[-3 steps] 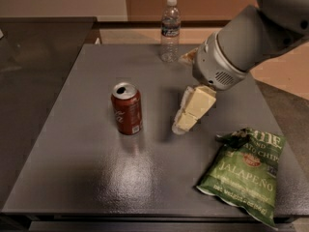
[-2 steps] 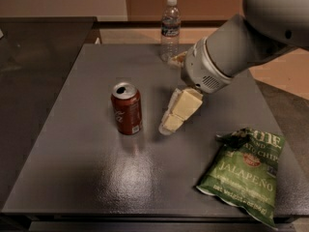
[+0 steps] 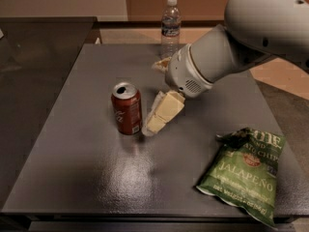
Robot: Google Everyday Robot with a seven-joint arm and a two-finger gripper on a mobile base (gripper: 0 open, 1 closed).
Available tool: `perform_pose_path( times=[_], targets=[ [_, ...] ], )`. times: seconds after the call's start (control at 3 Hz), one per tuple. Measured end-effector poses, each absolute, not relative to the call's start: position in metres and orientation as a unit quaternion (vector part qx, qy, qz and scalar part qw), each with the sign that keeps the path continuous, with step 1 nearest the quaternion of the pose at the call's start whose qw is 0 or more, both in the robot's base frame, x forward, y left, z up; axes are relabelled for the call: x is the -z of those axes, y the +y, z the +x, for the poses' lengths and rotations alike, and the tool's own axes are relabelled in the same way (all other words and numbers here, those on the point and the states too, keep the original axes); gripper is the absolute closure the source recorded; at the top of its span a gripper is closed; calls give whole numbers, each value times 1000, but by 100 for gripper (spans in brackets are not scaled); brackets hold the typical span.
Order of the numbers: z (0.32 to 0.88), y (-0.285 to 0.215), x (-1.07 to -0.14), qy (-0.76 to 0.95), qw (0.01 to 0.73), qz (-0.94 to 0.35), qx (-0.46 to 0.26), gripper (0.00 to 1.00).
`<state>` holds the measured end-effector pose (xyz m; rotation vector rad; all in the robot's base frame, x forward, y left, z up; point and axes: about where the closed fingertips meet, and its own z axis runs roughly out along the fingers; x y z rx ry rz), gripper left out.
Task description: Move coke can near water bottle
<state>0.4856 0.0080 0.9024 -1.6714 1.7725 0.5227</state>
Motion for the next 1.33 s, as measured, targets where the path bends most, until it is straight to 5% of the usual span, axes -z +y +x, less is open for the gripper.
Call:
perform_pose_path(
  times=[1.0, 1.33],
  targets=[
    [481, 55, -889, 646, 319, -637, -275, 0],
    [485, 60, -890, 642, 328, -628, -293, 16]
  ],
)
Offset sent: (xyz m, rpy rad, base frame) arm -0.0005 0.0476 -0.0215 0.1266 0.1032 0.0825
